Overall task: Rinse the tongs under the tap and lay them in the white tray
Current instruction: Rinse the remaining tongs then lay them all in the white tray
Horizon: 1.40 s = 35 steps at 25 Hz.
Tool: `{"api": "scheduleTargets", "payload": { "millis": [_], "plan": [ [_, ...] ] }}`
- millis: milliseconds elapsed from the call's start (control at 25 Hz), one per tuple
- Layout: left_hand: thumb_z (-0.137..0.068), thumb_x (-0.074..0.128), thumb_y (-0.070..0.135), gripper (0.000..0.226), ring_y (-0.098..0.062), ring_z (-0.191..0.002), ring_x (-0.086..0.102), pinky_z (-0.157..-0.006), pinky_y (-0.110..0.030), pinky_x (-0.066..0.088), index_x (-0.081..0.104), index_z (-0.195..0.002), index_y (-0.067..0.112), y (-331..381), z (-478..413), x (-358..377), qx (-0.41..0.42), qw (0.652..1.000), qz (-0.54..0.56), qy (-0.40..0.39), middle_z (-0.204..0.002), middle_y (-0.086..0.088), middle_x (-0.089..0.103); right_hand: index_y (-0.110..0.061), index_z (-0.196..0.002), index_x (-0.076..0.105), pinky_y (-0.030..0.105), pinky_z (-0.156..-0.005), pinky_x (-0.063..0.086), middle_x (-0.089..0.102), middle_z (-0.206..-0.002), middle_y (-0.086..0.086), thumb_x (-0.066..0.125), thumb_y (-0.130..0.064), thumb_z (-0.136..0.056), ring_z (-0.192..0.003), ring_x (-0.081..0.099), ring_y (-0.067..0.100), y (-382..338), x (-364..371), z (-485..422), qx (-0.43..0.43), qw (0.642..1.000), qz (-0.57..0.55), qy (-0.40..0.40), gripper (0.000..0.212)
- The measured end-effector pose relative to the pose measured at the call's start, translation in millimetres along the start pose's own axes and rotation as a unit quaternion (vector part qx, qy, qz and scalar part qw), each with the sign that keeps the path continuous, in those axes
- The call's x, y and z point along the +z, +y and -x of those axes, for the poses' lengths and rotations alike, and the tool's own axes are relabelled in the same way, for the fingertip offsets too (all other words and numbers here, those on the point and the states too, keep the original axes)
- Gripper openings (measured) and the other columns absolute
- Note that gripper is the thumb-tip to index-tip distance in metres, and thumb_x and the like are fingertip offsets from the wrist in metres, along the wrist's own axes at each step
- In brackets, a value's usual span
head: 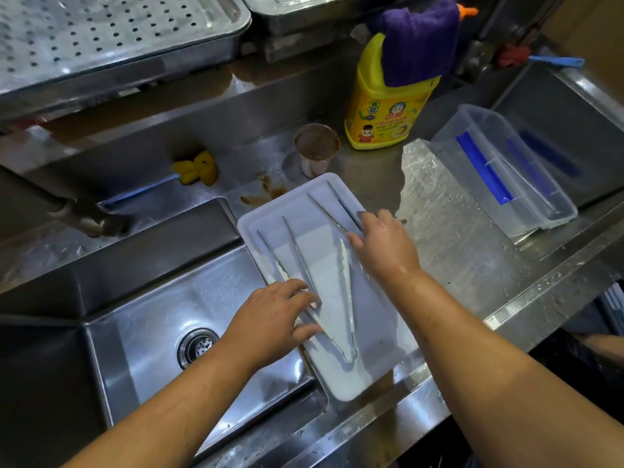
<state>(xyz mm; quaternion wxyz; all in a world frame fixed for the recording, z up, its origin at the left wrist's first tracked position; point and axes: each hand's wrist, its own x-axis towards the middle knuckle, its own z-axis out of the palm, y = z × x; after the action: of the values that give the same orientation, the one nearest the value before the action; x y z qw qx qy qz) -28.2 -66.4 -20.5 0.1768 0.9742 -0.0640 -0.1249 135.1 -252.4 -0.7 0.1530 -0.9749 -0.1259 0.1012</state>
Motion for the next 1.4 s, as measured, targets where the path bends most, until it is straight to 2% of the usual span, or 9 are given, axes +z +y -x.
{"api": "scheduleTargets", "payload": {
  "millis": [120,200,280,480,720,880,960,1240,1400],
  "plan": [
    [-0.098,0.058,0.05,0.036,-0.027,-0.101,0.069,-0.079,-0.042,0.056,0.072,-0.12,0.025,-2,-10,-16,-0.038,0.996,-0.001,0.086,-0.119,0.003,0.071,-0.014,-0.138,0.057,0.048,-0.088,0.053,0.06,-0.123,0.016,0.064,-0.053,-0.093,-0.113,0.059,0.04,-8,1,58,0.007,0.997,-0.069,0.034,0.06],
    [-0.101,0.056,0.043,0.032,-0.029,-0.109,0.064,-0.087,-0.044,0.054,0.074,-0.12,0.024,-8,-21,-26,-0.086,0.992,-0.003,0.095,-0.12,0.002,0.071,-0.015,-0.149,0.042,0.047,-0.092,0.052,0.054,-0.13,0.012,0.064,-0.071,-0.084,-0.117,0.055,0.035,-12,12,100,0.024,0.998,-0.033,-0.057,0.089],
    [-0.103,0.05,0.043,0.035,-0.027,-0.118,0.058,-0.096,-0.044,0.05,0.072,-0.125,0.025,-16,-32,-30,-0.106,0.993,-0.013,0.041,-0.126,0.002,0.068,-0.015,-0.157,0.026,0.042,-0.095,0.051,0.045,-0.137,0.01,0.066,-0.074,-0.081,-0.119,0.052,0.031,-11,28,124,0.028,0.99,0.018,-0.137,0.104],
    [-0.103,0.049,0.042,0.034,-0.027,-0.112,0.058,-0.096,-0.043,0.051,0.069,-0.116,0.018,-30,-44,-36,-0.119,0.992,-0.032,0.003,-0.122,-0.001,0.066,-0.018,-0.159,0.022,0.04,-0.097,0.051,0.043,-0.139,0.006,0.064,-0.05,-0.096,-0.118,0.054,0.028,5,36,135,0.028,0.991,-0.006,-0.134,0.082],
    [-0.099,0.058,0.044,0.041,-0.031,-0.129,0.056,-0.108,-0.047,0.046,0.066,-0.131,0.021,-25,-41,-29,-0.128,0.99,-0.056,0.025,-0.144,-0.005,0.061,-0.022,-0.151,0.034,0.042,-0.098,0.052,0.048,-0.132,0.003,0.066,-0.056,-0.092,-0.119,0.055,0.027,29,25,140,0.036,0.987,0.019,-0.159,0.076],
    [-0.101,0.06,0.036,0.028,-0.026,-0.12,0.06,-0.096,-0.043,0.054,0.076,-0.119,0.024,-24,-32,-20,-0.109,0.993,-0.007,0.052,-0.126,0.002,0.069,-0.024,-0.154,0.029,0.038,-0.097,0.05,0.045,-0.138,0.001,0.059,-0.065,-0.092,-0.121,0.052,0.025,24,28,139,0.017,0.991,0.0,-0.132,0.079],
    [-0.103,0.057,0.039,0.029,-0.024,-0.122,0.059,-0.095,-0.041,0.054,0.078,-0.116,0.024,-26,-32,-17,-0.124,0.991,0.017,0.044,-0.128,0.003,0.069,-0.025,-0.15,0.033,0.038,-0.095,0.052,0.048,-0.135,0.002,0.06,-0.063,-0.093,-0.117,0.055,0.025,23,30,138,0.012,0.992,-0.003,-0.128,0.074],
    [-0.102,0.056,0.047,0.053,-0.024,-0.144,0.045,-0.115,-0.043,0.043,0.057,-0.147,0.019,-28,-34,-18,-0.144,0.989,0.038,0.008,-0.157,0.0,0.053,-0.027,-0.143,0.036,0.038,-0.097,0.055,0.049,-0.131,-0.002,0.064,-0.069,-0.088,-0.115,0.061,0.023,20,33,145,0.03,0.987,-0.042,-0.154,0.075],
    [-0.103,0.052,0.055,0.064,-0.022,-0.15,0.04,-0.12,-0.04,0.034,0.047,-0.156,0.02,-31,-35,-21,-0.154,0.985,0.078,0.002,-0.163,0.001,0.046,-0.025,-0.154,0.021,0.039,-0.098,0.052,0.044,-0.139,0.001,0.065,-0.064,-0.09,-0.118,0.061,0.028,9,37,151,0.037,0.985,-0.06,-0.157,0.087]
  ]
}}
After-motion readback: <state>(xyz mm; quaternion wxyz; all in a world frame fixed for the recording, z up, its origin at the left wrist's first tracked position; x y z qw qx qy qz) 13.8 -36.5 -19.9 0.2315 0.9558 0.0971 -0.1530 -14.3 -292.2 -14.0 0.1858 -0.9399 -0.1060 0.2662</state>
